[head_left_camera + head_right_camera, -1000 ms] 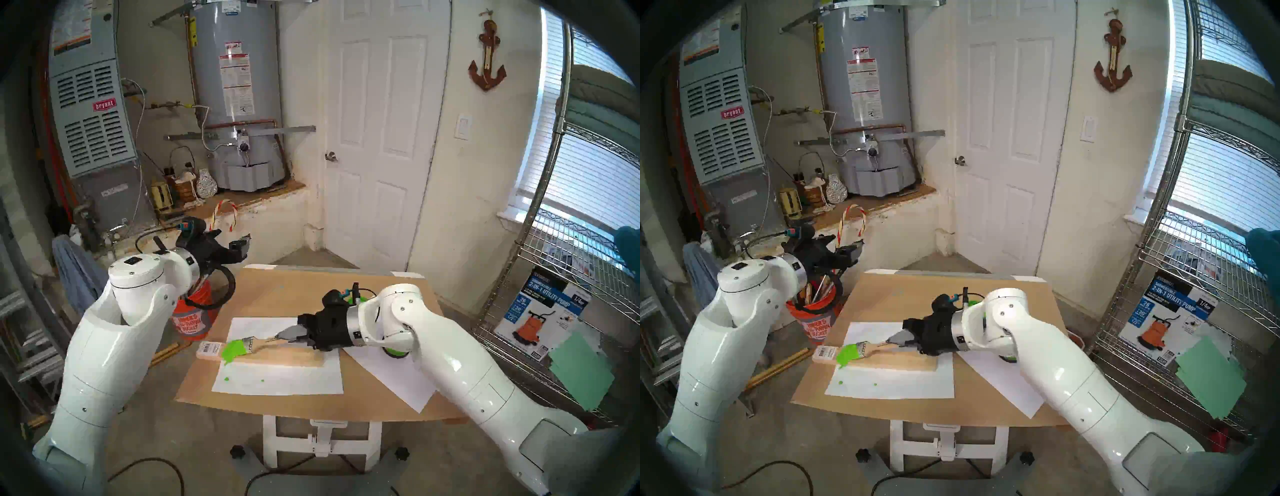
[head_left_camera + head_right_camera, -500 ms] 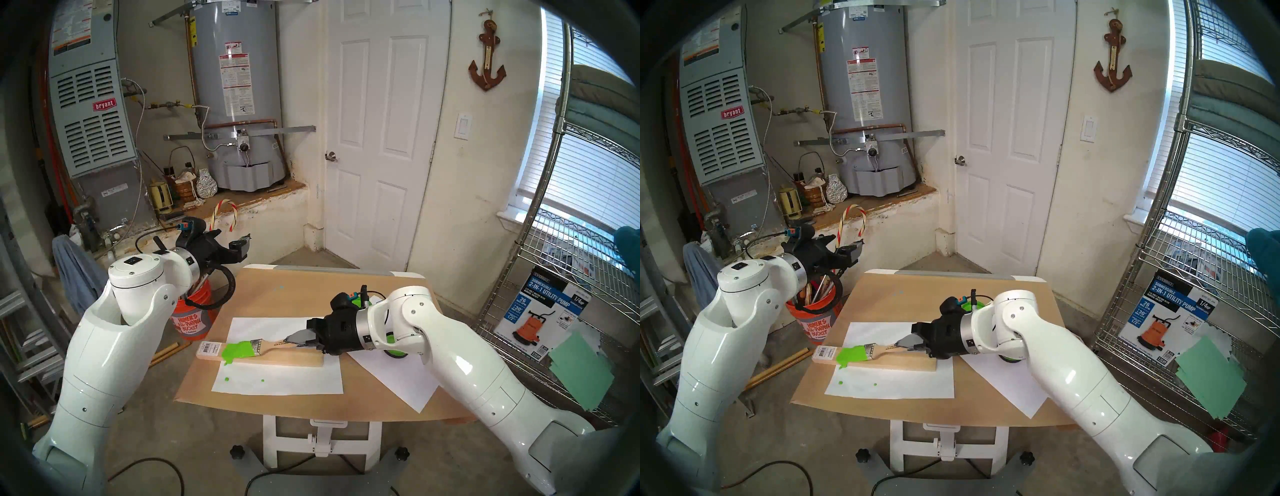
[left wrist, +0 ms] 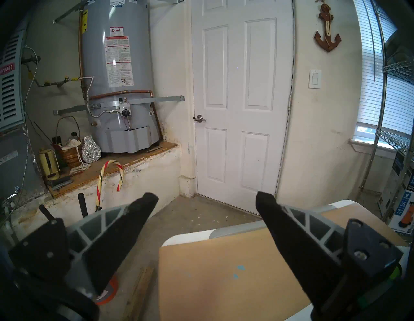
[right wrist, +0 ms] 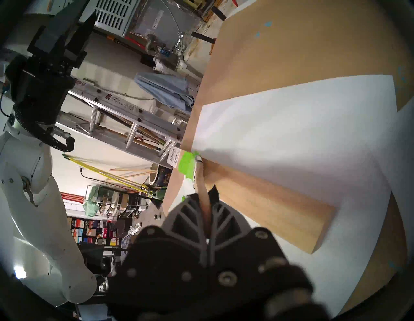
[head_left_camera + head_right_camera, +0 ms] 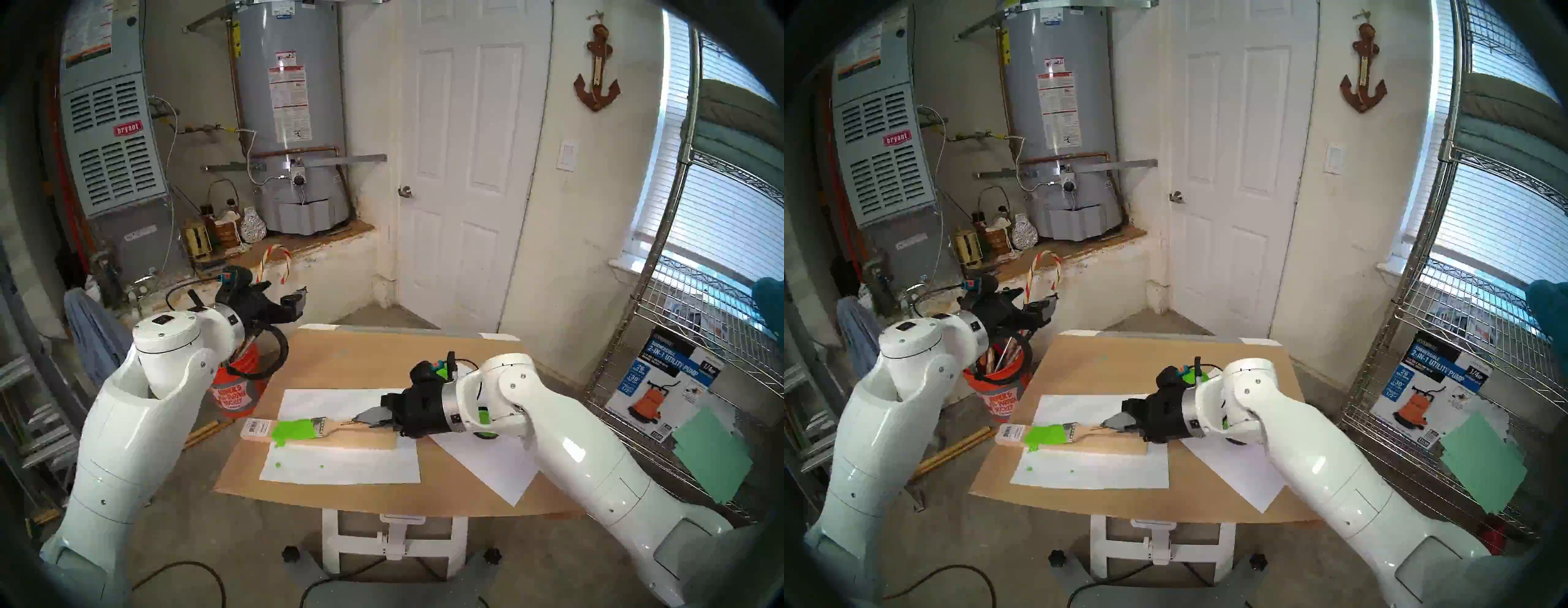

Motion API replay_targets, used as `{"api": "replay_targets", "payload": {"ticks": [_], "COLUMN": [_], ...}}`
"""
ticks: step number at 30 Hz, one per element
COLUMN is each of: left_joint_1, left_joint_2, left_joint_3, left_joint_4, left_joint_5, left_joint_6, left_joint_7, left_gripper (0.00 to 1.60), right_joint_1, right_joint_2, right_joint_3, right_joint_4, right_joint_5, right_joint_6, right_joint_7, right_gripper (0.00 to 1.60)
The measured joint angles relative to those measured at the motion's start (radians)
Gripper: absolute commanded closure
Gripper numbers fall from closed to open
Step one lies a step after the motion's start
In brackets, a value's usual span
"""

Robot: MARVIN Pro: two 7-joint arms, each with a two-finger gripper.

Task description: Pick up brush, dip the brush into paint, and paint the wood

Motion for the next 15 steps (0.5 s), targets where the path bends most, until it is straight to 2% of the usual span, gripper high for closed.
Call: {"api": "replay_targets", "payload": {"ticks": [15], "left_joint_1": [0.0], "left_joint_2": [0.0], "left_joint_3": [0.0], "left_joint_4": [0.0], "left_joint_5": [0.0], "left_joint_6": [0.0], "left_joint_7": [0.0], "left_gripper": [0.0], "right_joint_1": [-0.038], "right_joint_2": [0.049], "right_joint_3": [0.027], "right_joint_4": [-0.035], "right_joint_5": [-0.023], "right_joint_6": [-0.003], "right_joint_7": [0.033], "right_gripper": [1.6]}}
